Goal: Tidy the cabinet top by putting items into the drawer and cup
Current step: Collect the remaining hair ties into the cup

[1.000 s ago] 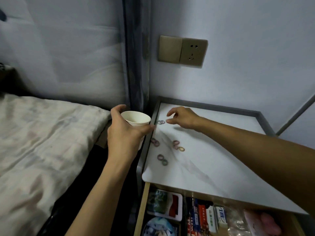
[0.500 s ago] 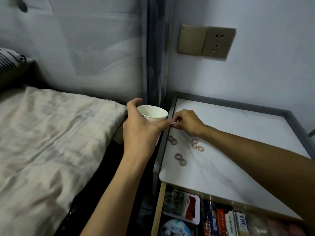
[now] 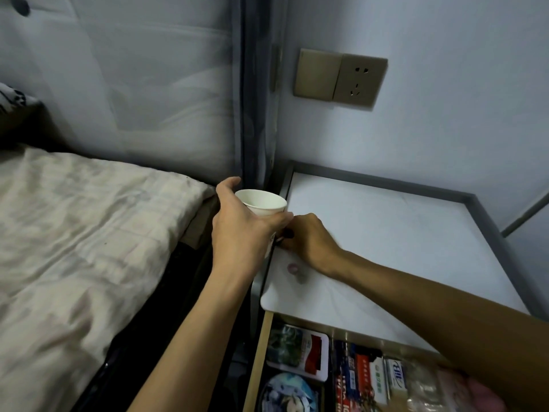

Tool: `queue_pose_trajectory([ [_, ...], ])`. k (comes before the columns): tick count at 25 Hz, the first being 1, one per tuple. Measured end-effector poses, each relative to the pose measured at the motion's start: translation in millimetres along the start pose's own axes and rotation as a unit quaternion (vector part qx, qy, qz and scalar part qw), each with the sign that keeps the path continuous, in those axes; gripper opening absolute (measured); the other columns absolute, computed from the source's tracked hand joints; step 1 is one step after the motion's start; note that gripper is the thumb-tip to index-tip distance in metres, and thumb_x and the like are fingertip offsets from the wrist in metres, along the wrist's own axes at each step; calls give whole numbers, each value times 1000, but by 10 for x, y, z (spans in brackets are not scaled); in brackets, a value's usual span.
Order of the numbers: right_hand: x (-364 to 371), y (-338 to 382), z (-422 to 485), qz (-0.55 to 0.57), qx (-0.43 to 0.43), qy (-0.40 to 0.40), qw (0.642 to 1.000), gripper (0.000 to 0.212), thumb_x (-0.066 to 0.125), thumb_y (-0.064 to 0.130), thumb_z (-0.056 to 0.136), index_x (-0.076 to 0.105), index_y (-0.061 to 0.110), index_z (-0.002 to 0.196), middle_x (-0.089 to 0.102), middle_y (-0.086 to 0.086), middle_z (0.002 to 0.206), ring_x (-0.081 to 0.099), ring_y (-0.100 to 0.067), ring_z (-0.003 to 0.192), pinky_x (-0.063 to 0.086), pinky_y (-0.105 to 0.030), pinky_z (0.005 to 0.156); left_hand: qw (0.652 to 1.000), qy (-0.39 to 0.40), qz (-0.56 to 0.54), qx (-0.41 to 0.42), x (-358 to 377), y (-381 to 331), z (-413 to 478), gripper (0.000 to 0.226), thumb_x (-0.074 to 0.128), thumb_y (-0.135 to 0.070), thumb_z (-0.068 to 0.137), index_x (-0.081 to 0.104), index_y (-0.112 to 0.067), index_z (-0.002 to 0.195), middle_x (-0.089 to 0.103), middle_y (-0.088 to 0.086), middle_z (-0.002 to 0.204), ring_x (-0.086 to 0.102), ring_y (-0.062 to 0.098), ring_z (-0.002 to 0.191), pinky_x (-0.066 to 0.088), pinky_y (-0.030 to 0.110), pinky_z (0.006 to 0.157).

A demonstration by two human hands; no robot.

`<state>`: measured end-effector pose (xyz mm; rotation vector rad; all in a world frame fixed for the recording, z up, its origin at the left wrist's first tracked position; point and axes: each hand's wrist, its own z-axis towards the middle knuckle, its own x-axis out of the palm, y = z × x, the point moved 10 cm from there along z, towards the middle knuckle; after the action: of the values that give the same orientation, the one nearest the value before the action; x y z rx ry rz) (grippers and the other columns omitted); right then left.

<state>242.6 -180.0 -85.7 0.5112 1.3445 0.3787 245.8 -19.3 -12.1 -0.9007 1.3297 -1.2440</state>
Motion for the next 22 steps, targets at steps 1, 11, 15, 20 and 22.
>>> queue_pose_trajectory([
  [1,-9,29,-14,-6,0,5,1000,5,68,5,77,68,10,76,71,-2,78,67,-13,76,55,-36,72,1000,2,4,1,5,-2,3,93,89,-29,62,35,-28,138,55,2,117,57,22,108,52,43,93],
  [11,-1088,243,-105,192,72,-46,978,7,78,2,75,75,5,80,73,-9,70,67,-12,62,56,-25,67,996,73,41,23,270,-36,-90,95,89,-25,64,34,-27,141,50,-6,109,54,14,97,50,26,75],
  [15,-1077,861,-211,34,-41,55,997,15,79,9,74,78,18,85,74,6,76,67,-1,70,56,-23,71,992,121,21,39,498,-104,-262,94,88,-15,65,35,-25,142,58,-14,104,59,-3,83,48,7,61],
  [20,-1118,928,-405,49,-56,90,993,23,76,9,80,77,20,100,76,10,88,69,1,81,54,-19,77,991,124,-10,54,540,-160,-341,96,89,-14,63,35,-27,141,61,-18,105,63,-2,90,56,24,78],
  [22,-1254,896,-401,76,-56,56,994,18,73,7,82,78,18,96,76,6,88,70,-3,83,55,-22,81,991,119,-8,54,532,-181,-356,96,90,-17,63,35,-29,141,60,-15,104,62,1,89,57,29,76],
])
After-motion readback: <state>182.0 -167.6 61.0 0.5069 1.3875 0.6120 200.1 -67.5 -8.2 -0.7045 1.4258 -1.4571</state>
